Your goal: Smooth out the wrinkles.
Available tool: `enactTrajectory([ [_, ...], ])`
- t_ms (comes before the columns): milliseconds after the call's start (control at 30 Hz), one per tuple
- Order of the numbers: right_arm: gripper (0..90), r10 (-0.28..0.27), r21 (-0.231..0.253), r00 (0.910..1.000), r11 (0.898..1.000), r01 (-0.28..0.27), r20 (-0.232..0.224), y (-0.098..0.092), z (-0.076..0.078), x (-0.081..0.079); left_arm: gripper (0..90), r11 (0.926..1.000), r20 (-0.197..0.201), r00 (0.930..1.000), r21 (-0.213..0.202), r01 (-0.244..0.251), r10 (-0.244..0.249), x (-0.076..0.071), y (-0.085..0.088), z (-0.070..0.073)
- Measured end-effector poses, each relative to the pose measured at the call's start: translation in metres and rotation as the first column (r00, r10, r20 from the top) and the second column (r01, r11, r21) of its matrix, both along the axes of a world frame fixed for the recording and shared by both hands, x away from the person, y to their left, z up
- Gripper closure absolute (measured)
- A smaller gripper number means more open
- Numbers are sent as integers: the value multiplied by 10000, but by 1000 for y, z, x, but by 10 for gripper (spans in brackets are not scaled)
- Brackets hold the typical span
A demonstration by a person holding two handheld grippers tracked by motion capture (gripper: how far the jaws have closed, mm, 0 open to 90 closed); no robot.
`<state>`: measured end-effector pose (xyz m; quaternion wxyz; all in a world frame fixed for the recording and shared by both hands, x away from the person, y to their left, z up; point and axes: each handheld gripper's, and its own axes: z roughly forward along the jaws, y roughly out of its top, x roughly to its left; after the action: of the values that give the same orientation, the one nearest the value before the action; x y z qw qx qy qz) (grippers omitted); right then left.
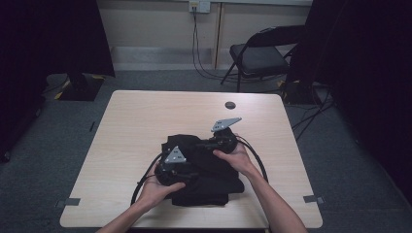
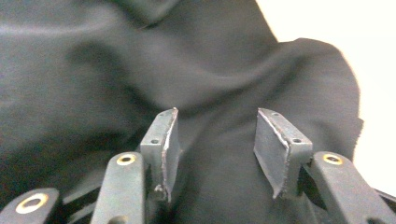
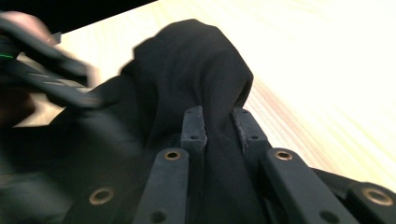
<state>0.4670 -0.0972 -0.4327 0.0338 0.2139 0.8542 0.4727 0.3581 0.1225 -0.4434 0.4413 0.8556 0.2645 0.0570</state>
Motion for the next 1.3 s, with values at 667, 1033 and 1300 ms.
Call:
enactTrajectory([
  [667,778,-422,-105,9946,9990,434,948,0,34,0,593,9804,1129,9926,1960,218,-447,6,-13,-32],
  [1033,777,530,-903,9970,9948,-478,564,-6,4,-62,595,9806,1856,9820,1961,-29,-342,15,-5,-37],
  [1300,772,-72,-1455,9973,9892,177,727,-2,-31,-60,603,9906,1890,9820,1340,-283,25,30,2,-40],
])
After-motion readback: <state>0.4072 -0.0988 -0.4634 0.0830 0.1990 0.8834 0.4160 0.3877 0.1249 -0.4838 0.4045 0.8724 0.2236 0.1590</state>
